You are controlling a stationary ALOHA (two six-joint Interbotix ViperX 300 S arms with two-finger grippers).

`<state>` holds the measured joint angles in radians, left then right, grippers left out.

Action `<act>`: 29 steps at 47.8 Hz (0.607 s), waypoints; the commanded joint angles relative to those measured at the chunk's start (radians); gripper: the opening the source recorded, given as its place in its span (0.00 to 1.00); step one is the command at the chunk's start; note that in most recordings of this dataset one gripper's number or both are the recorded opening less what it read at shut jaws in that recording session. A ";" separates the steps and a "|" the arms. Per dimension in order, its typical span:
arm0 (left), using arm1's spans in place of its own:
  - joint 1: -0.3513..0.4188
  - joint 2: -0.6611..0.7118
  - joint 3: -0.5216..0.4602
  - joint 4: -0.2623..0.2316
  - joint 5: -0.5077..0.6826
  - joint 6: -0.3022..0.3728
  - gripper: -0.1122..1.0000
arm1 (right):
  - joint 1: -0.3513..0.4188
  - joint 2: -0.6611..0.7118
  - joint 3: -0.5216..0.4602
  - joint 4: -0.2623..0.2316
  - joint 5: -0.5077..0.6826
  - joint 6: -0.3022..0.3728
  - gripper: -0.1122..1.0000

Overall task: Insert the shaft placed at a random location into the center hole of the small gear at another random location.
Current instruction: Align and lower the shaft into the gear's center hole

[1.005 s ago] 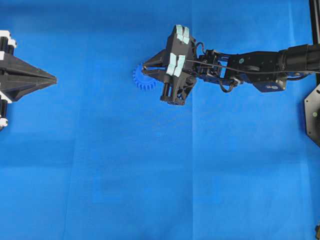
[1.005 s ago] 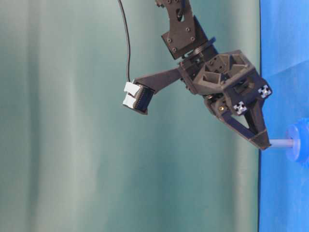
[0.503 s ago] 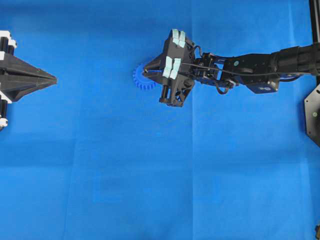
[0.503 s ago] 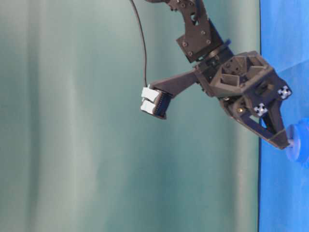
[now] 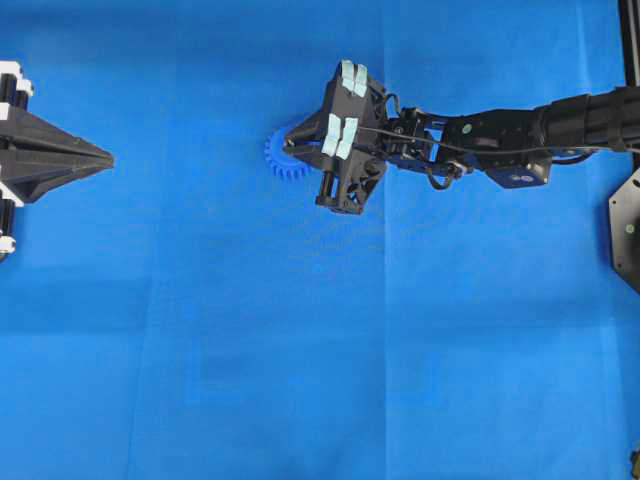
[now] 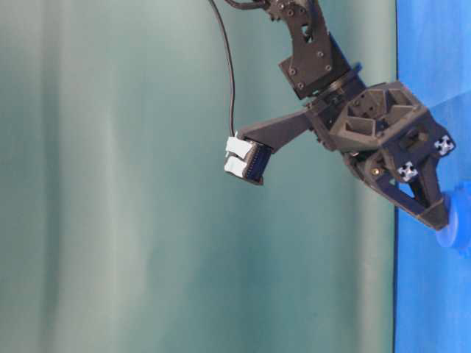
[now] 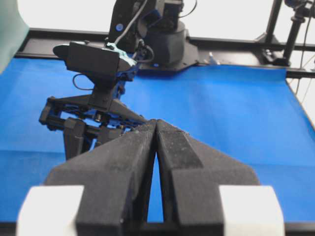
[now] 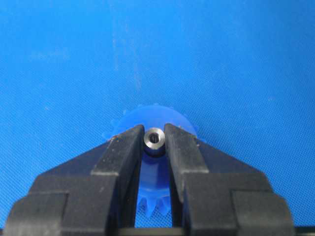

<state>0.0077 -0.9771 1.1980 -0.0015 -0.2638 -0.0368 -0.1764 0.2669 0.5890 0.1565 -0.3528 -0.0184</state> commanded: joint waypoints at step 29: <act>0.000 0.003 -0.009 0.000 -0.003 0.000 0.10 | 0.006 -0.015 -0.012 0.003 0.002 -0.003 0.19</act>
<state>0.0061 -0.9771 1.1996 -0.0015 -0.2623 -0.0368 -0.1749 0.2669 0.5890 0.1580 -0.3482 -0.0199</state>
